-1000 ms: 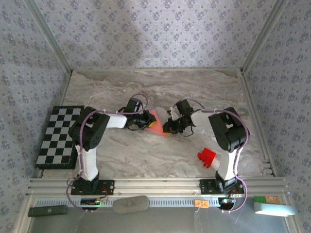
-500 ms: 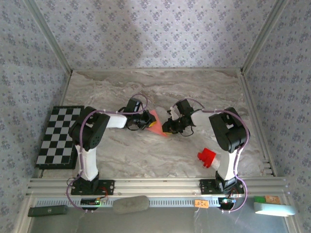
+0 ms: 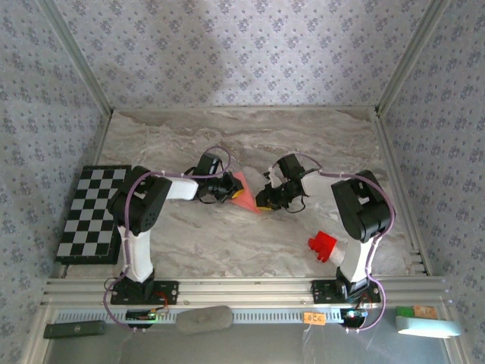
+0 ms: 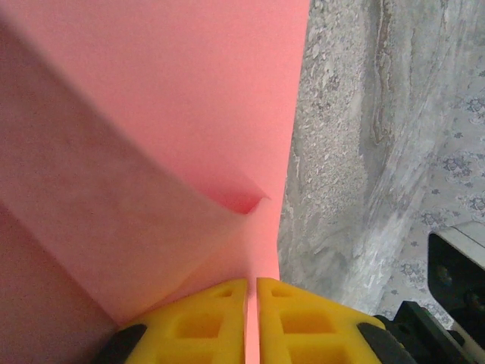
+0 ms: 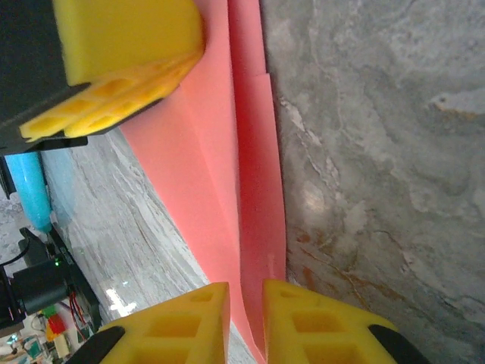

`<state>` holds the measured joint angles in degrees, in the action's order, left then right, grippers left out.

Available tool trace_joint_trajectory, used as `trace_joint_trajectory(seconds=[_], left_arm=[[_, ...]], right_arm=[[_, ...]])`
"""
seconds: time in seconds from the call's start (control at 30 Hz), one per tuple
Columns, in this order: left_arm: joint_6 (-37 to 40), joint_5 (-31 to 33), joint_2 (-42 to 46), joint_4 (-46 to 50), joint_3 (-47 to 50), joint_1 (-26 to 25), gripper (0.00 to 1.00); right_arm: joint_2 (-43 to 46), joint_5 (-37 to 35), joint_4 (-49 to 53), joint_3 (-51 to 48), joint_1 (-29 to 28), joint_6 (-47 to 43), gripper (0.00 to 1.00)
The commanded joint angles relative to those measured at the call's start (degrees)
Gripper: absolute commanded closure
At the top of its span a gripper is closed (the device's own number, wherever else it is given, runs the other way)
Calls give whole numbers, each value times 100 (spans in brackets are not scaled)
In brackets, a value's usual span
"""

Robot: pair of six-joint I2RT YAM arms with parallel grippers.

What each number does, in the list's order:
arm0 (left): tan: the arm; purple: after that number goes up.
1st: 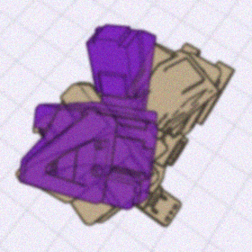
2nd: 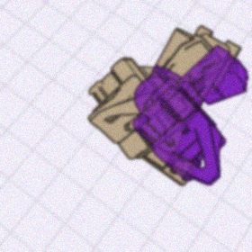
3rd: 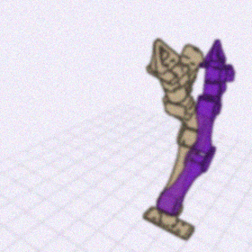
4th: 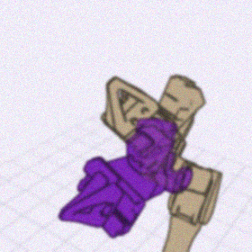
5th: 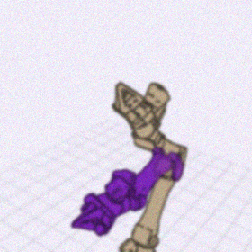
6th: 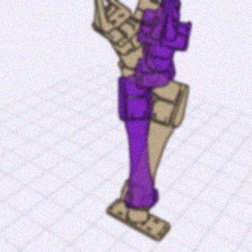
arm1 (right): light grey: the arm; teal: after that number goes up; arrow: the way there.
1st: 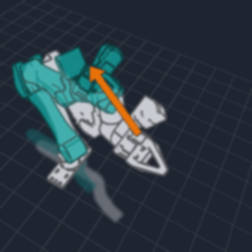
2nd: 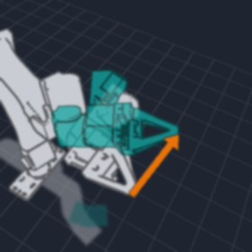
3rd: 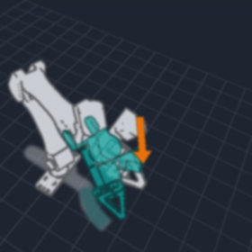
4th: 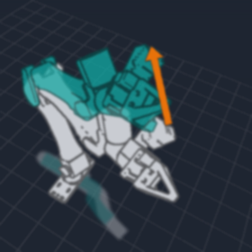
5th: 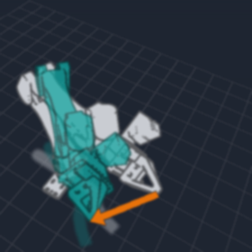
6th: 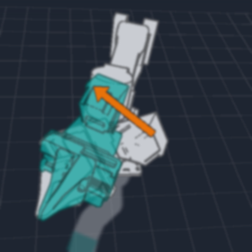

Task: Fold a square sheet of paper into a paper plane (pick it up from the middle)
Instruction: Fourth fold the wing at the center of the table.

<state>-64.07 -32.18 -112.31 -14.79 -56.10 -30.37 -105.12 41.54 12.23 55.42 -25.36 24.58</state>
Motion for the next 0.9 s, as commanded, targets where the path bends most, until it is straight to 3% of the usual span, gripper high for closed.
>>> trace_joint_trajectory(seconds=[0.0, 0.27, 0.63, 0.87], left_arm=[[56, -95, -133, 27, -73, 31, 88], [-9, -167, -142, -81, -89, 31, 83], [-33, -137, -164, -35, -34, 64, 83], [-31, -136, -159, -22, -20, 65, 83]], right_arm=[[-178, 4, 249, 29, -23, -107, 82], [-377, -137, 271, 52, -40, -129, 87], [539, -641, 327, -71, 57, -57, 72], [550, -406, 317, 165, -125, -82, 76]])
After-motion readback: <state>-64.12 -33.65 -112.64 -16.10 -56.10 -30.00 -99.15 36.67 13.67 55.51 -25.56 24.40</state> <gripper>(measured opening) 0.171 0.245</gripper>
